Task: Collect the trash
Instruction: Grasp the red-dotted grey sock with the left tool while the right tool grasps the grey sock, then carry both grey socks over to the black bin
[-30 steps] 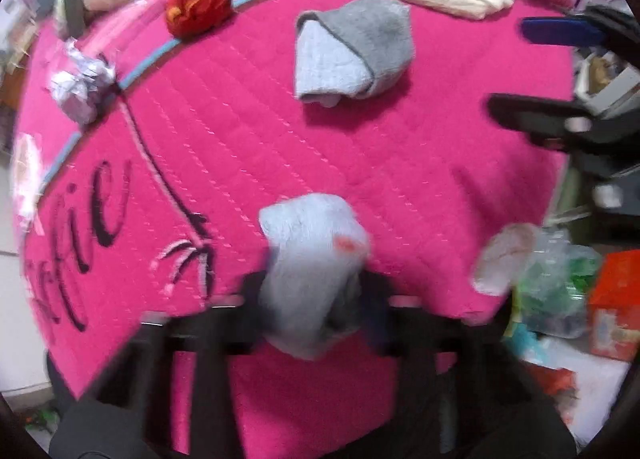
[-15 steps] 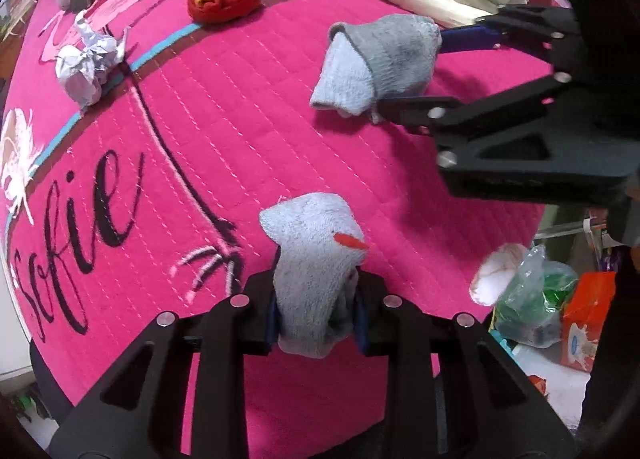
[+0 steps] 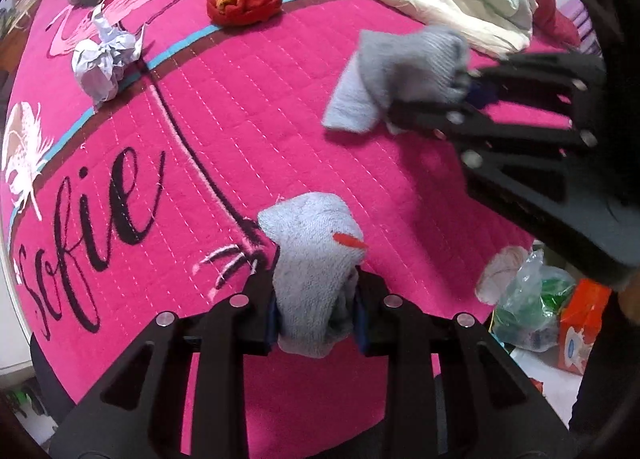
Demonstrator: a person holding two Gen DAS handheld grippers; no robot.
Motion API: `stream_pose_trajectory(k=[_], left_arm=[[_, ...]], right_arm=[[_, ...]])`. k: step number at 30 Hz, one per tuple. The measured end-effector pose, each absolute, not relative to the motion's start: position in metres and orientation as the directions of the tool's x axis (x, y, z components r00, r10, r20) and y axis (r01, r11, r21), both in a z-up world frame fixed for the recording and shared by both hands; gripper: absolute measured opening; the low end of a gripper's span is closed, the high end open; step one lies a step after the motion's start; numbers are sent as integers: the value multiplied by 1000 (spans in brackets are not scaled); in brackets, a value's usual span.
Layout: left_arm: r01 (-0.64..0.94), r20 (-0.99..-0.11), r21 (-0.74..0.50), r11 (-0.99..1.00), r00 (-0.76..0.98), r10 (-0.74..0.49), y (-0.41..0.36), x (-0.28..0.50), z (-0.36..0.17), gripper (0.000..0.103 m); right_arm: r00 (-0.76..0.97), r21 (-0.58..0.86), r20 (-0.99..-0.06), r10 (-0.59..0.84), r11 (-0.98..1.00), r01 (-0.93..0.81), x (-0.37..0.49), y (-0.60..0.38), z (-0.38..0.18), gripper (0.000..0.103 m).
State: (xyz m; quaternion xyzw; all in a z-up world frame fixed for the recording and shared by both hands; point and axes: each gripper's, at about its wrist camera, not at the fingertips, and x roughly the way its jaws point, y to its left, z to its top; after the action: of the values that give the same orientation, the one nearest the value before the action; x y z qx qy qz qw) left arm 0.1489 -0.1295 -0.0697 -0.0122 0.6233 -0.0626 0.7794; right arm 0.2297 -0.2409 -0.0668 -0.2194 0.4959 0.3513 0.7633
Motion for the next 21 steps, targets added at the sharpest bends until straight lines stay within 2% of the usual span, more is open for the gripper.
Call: stream_pose_trajectory(k=[12, 21], left_arm=[[179, -963, -37, 983, 255, -82, -146, 124, -49, 28], [289, -964, -5, 957, 253, -81, -190, 111, -52, 28]], right_arm=[[321, 61, -905, 279, 832, -551, 167, -297, -55, 13], [384, 102, -889, 250, 925, -366, 117, -336, -42, 13]])
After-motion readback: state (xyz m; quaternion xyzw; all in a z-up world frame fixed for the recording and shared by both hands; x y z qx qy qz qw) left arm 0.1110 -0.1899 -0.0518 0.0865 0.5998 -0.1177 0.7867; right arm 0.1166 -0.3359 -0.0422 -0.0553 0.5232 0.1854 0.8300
